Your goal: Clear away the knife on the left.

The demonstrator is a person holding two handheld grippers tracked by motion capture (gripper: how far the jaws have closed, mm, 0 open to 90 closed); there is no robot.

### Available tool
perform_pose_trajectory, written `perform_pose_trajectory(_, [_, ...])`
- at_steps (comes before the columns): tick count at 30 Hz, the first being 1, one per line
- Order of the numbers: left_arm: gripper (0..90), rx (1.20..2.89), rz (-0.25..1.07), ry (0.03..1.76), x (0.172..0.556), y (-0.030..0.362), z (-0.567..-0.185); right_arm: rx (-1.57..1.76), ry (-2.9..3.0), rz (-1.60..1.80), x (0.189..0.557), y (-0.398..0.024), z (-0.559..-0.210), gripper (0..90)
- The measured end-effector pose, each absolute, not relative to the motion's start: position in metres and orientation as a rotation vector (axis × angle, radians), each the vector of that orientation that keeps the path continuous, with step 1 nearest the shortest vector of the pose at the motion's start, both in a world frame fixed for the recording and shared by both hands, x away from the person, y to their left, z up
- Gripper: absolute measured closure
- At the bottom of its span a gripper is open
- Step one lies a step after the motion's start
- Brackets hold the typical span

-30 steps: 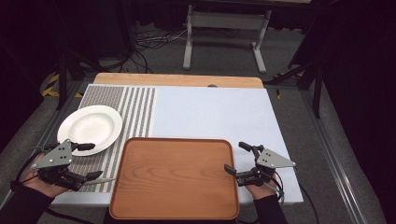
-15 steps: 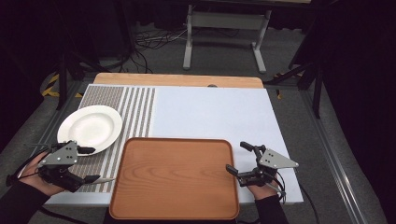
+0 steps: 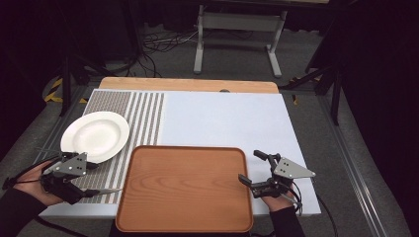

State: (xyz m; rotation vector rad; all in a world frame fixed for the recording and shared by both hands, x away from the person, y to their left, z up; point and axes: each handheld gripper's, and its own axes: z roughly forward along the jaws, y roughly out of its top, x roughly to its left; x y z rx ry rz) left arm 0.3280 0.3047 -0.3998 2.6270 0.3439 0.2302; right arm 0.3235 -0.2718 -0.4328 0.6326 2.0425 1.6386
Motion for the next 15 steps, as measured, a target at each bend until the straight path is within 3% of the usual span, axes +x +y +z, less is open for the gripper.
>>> perform_pose_trajectory(15, [26.4, 2.762, 0.157, 0.354, 0.336, 0.322, -0.404, 0.627, 2.043, 1.658, 0.323, -0.271, -0.432, 4.7])
